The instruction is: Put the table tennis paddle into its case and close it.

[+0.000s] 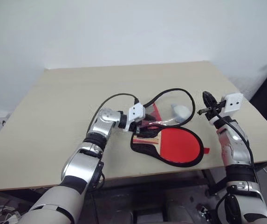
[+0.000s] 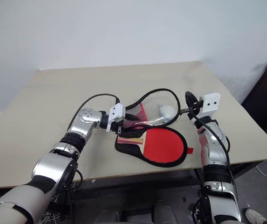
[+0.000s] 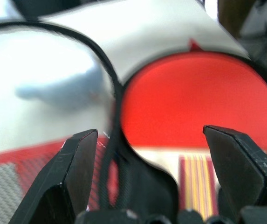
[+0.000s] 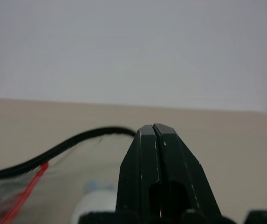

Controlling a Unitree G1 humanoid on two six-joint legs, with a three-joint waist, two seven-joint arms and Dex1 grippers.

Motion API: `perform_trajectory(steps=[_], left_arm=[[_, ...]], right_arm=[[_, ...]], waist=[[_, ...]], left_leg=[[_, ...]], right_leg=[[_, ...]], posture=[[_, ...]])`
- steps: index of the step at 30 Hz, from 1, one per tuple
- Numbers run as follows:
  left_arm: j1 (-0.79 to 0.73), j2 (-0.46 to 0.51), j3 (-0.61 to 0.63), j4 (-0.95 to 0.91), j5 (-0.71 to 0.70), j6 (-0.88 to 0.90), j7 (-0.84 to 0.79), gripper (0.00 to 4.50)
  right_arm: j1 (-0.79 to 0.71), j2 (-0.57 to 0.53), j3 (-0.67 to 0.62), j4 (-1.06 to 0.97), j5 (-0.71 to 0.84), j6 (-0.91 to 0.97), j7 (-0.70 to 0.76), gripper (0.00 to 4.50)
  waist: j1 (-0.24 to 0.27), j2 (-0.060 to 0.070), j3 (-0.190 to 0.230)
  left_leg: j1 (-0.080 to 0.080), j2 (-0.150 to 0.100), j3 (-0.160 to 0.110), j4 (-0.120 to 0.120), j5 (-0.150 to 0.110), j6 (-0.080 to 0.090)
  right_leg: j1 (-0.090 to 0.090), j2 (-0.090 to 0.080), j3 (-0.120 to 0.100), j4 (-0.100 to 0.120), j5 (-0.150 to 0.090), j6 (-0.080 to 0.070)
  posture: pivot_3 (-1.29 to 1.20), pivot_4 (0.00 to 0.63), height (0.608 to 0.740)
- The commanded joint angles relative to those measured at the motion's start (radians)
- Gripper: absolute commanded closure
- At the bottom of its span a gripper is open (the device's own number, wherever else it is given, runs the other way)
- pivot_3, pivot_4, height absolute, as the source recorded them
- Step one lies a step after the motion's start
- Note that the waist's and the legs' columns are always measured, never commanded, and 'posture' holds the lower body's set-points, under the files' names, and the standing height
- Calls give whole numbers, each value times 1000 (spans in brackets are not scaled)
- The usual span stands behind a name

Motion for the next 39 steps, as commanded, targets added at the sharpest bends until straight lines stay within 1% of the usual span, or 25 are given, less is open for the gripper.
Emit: perform_trajectory(steps=[1, 5, 7, 8, 11, 14, 17, 23, 30, 39], left_arm=[[3, 15, 71, -130, -90, 120, 24, 643], [47, 32, 114, -208, -130, 228, 83, 643], [84, 45, 123, -251, -142, 270, 102, 583], [99, 49, 124, -270, -143, 284, 111, 583], [161, 58, 119, -335, -138, 309, 138, 583], [213, 57, 119, -401, -146, 331, 165, 583], [255, 48, 135, -470, -170, 368, 203, 583], [299, 46, 148, -573, -222, 444, 248, 583], [340, 48, 149, -640, -256, 495, 277, 583], [361, 46, 150, -668, -286, 527, 303, 583]], right_arm=[[-50, -18, 15, 4, 10, 87, 20, 4500], [-83, -36, 32, 63, -5, 108, 52, 4500], [-108, -43, 25, 101, 8, 121, 69, 4149], [-119, -47, 24, 119, 7, 120, 74, 4043], [-154, -61, 26, 177, -5, 114, 85, 3176], [-193, -75, 30, 246, -27, 115, 67, 2474], [-246, -81, 4, 335, -14, 144, 54, 2474], [-338, -87, -45, 465, 25, 196, 82, 2474], [-440, -93, -91, 601, 52, 262, 95, 2474], [-491, -94, -126, 648, 98, 387, 179, 2474]], waist=[[0, 0, 0], [-2, 1, 0], [-3, 1, 0], [-3, 1, 0], [-2, 1, 0], [-1, 1, 0], [-2, 1, 0], [-3, 1, 0], [-18, 1, -1], [-23, 1, -1]], left_leg=[[0, 0, 0, 0, 0, 0], [0, 0, 0, 1, 0, 0], [1, 0, 0, 2, 0, 0], [1, 0, 0, 2, 0, 0], [1, 0, 0, 2, 0, 0], [0, 0, 0, 2, 0, 0], [0, 0, 0, 2, 0, 0], [1, 0, 0, 2, 0, 0], [1, 0, 0, 2, 0, 0], [1, 0, 0, 3, 0, 0]], right_leg=[[0, 0, 0, 0, 0, 0], [0, 0, 0, 1, 1, 0], [0, 0, 0, 1, 1, 0], [0, 0, 0, 1, 1, 0], [0, 0, 0, 1, 1, -1], [0, 0, 0, 1, 4, -5], [0, 0, 0, 1, 5, -6], [1, 0, 0, 1, 5, -6], [1, 0, 0, 1, 6, -6], [1, 0, 0, 0, 6, -6]], posture=[[0, 0, 740], [0, 0, 740], [0, 0, 740], [0, 0, 740], [0, 0, 740], [0, 0, 740], [0, 0, 740], [0, 0, 740], [0, 0, 740], [0, 0, 740]])
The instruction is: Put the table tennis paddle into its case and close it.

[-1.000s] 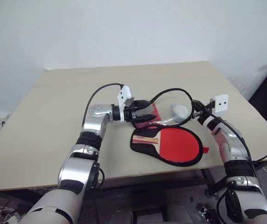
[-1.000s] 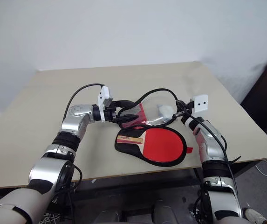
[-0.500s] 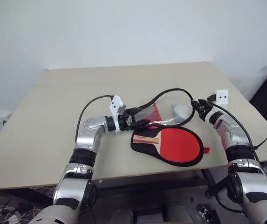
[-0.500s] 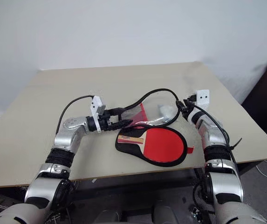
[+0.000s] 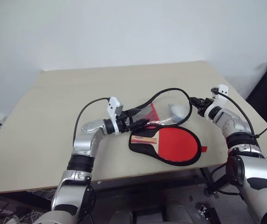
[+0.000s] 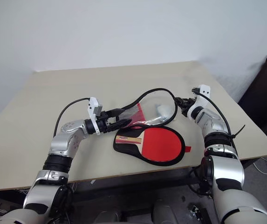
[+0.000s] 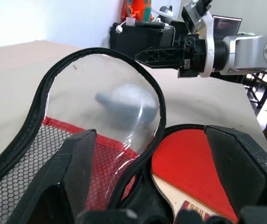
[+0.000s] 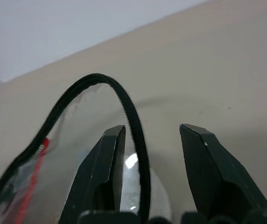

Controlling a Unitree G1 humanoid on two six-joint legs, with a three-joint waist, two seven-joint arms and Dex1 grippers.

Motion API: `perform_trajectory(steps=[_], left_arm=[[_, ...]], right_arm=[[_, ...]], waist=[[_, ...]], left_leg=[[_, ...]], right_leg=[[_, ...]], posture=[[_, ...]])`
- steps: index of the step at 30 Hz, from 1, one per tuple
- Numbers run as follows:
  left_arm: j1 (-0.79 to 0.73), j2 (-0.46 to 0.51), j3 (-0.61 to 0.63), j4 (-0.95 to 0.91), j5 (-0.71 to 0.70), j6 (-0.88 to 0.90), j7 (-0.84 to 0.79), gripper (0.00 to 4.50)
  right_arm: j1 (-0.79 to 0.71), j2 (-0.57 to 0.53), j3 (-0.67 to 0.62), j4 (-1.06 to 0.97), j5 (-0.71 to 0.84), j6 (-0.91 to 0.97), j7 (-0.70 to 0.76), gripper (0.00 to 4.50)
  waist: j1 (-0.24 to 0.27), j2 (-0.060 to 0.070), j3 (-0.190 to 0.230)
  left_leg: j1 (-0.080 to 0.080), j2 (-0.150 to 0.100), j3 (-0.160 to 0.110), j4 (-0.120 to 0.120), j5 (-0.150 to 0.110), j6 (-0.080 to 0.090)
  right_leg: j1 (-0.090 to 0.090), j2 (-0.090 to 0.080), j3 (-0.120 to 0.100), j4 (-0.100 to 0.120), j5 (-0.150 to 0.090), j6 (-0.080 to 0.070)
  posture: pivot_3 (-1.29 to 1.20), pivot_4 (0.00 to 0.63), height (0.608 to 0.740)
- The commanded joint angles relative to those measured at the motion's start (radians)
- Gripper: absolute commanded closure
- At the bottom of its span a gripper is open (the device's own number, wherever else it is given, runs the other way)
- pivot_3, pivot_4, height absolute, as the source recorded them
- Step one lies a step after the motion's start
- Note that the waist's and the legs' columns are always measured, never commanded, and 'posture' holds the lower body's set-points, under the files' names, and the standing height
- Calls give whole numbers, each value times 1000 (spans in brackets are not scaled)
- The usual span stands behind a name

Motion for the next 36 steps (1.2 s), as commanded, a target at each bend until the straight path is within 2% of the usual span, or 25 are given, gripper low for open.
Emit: perform_trajectory(steps=[1, 12, 13, 20, 36], left_arm=[[-4, 4, 11, -51, -26, 5, 12, 583], [7, 7, 8, -66, -32, 19, 19, 583], [8, 7, 8, -67, -32, 20, 19, 583], [7, 3, 30, -68, -49, 29, 39, 583], [-85, 4, 148, 3, -134, 33, 130, 583]], right_arm=[[-49, -13, -16, -14, 26, 47, 37, 2474], [-66, 0, 3, 23, 2, 48, 57, 2474], [-68, 0, 3, 27, 1, 44, 61, 2841], [-49, -5, 13, 0, 5, 18, 117, 4472], [197, -38, 23, -379, 113, 97, 407, 4472]], waist=[[0, 0, 0], [-1, 0, 0], [-1, 0, 0], [-7, 0, 0], [-13, 0, 0]], left_leg=[[0, 0, 0, 0, 0, 0], [0, 0, 0, 0, 0, 0], [0, 0, 0, 0, 0, 0], [0, 0, 0, 0, 0, 0], [0, 0, -1, 1, 0, 0]], right_leg=[[0, 0, 0, 0, 0, 0], [0, 0, 0, 0, 0, 0], [0, 0, 0, 0, 0, 0], [0, 0, 0, 0, 0, 0], [0, 0, -1, 0, -3, 5]], posture=[[0, 0, 740], [0, 0, 740], [0, 0, 740], [0, 0, 740], [0, 0, 740]])
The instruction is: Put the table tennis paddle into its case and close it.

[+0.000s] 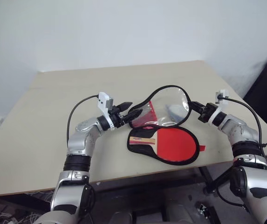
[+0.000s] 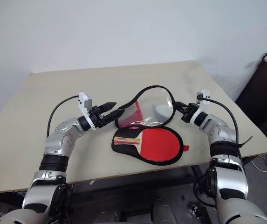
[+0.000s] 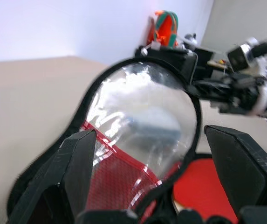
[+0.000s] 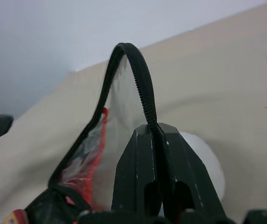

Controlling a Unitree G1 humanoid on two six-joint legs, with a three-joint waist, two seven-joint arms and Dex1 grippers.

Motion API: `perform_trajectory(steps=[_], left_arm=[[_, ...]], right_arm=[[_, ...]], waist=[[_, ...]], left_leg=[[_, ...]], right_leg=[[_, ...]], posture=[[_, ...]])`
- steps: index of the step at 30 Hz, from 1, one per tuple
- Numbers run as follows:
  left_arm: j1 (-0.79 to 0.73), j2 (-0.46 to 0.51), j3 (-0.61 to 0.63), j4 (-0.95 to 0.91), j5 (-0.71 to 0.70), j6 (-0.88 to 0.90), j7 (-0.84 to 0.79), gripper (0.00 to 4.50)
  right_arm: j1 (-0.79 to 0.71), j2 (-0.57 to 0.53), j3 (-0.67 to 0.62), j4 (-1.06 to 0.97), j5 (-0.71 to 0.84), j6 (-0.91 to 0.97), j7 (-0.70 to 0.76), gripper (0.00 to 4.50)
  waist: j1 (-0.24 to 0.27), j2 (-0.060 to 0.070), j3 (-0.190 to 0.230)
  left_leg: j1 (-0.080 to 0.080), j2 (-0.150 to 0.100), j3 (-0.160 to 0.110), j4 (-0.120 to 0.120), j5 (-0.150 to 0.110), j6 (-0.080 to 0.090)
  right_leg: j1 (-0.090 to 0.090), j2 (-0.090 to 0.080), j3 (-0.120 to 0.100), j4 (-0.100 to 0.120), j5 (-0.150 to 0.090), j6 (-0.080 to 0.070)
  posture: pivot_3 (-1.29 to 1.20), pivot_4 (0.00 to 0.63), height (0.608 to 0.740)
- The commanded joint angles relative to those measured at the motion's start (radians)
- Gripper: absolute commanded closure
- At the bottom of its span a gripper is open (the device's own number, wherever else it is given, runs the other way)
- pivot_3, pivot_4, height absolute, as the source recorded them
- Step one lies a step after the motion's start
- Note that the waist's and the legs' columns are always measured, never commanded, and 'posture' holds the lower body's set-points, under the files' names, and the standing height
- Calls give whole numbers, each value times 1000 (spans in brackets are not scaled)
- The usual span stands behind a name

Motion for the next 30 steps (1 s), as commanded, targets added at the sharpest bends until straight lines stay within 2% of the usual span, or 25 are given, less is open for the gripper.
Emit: perform_trajectory(steps=[1, 12, 22, 30], left_arm=[[-70, 4, 69, 13, -56, -1, 29, 583], [-135, 20, 113, 99, -65, -21, 56, 583], [-157, 20, 117, 139, -63, -35, 57, 583], [-162, 18, 108, 149, -58, -41, 54, 583]], right_arm=[[38, -12, 9, -132, 60, 27, 88, 4472], [149, -48, 66, -297, 111, 92, 237, 4472], [217, -110, 141, -356, 100, 87, 386, 4472], [252, -170, 217, -355, 49, 33, 451, 4472]], waist=[[0, 0, 0], [6, 0, 0], [18, 0, 0], [21, 0, 0]], left_leg=[[0, 0, 0, 0, 0, 0], [0, 0, 0, 0, 0, 0], [0, 0, 0, 1, 0, 0], [-1, 0, 0, 2, 0, 0]], right_leg=[[0, 0, 0, 0, 0, 0], [0, 0, 0, 0, 0, 1], [0, 0, -1, 0, 0, 1], [1, 0, -1, -1, 0, 1]], posture=[[0, 0, 740], [0, 0, 740], [0, 0, 740], [0, 0, 740]])
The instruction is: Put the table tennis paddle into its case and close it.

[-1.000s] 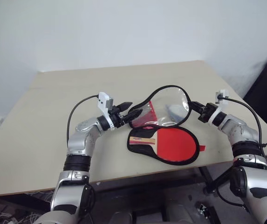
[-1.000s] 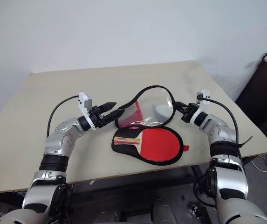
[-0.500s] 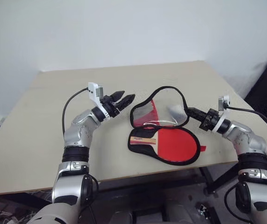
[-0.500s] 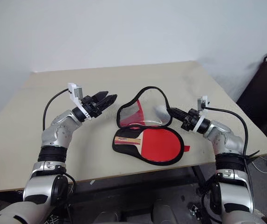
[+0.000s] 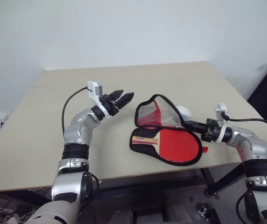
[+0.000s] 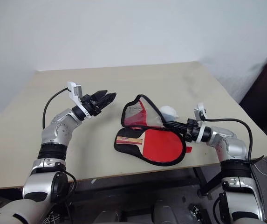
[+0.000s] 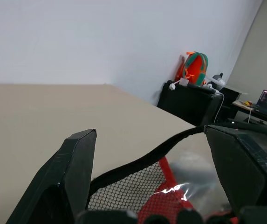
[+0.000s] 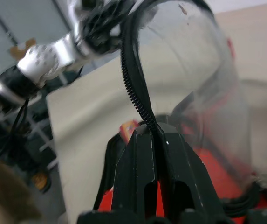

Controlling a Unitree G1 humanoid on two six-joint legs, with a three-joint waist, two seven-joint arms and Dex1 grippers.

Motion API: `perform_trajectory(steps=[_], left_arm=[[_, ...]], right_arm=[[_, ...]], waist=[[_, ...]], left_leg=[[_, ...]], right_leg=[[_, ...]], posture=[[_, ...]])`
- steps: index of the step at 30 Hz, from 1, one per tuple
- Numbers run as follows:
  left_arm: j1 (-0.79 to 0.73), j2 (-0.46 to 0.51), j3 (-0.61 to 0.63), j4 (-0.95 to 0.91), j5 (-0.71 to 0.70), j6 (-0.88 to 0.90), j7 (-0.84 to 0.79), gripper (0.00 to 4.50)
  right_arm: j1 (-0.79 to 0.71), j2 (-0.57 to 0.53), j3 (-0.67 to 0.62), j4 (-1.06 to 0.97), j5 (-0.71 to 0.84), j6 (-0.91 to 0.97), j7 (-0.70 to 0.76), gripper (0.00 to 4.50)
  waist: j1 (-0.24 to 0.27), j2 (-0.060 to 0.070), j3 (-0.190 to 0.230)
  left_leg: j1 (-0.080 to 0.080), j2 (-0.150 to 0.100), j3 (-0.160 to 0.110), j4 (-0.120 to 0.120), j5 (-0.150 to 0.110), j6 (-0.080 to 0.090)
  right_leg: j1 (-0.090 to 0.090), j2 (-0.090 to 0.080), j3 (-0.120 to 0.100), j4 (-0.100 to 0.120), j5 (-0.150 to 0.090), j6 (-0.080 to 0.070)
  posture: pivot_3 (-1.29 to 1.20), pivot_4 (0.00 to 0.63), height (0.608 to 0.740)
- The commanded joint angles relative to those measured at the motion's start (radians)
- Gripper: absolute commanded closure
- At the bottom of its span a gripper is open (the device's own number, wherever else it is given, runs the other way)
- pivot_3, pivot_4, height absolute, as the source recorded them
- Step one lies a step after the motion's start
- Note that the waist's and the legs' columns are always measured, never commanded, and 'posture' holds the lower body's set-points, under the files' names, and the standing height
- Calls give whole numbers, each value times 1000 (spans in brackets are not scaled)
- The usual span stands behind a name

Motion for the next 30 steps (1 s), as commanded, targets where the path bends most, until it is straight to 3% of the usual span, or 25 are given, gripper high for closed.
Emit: perform_trajectory(steps=[1, 10, 19, 30], left_arm=[[-37, 7, 3, -21, -4, -20, -3, 583], [-30, 1, -5, -28, -2, -19, -6, 583], [-34, -3, -15, -24, 1, -17, -10, 583], [-32, -10, -26, -25, 4, -13, -13, 583]], right_arm=[[6, -41, 30, -16, -35, -48, 35, 4472], [9, -110, 88, 68, -110, -144, 94, 4472], [5, -131, 104, 65, -122, -100, 97, 4472], [38, -166, 133, 70, -161, -99, 112, 1902]], waist=[[1, 0, 0], [5, -1, 0], [17, -1, 0], [22, -1, 0]], left_leg=[[0, 0, 0, 0, 0, 0], [0, 0, 0, 1, 0, 0], [0, 0, 0, 3, 0, 0], [0, 0, 1, 4, 0, 0]], right_leg=[[0, 0, 0, 0, 0, 0], [1, 0, 0, 0, 0, 0], [2, 0, 0, 0, 1, 1], [2, 0, 0, 0, 1, 1]], posture=[[0, 0, 740], [0, 0, 740], [0, 0, 740], [0, 0, 740]])
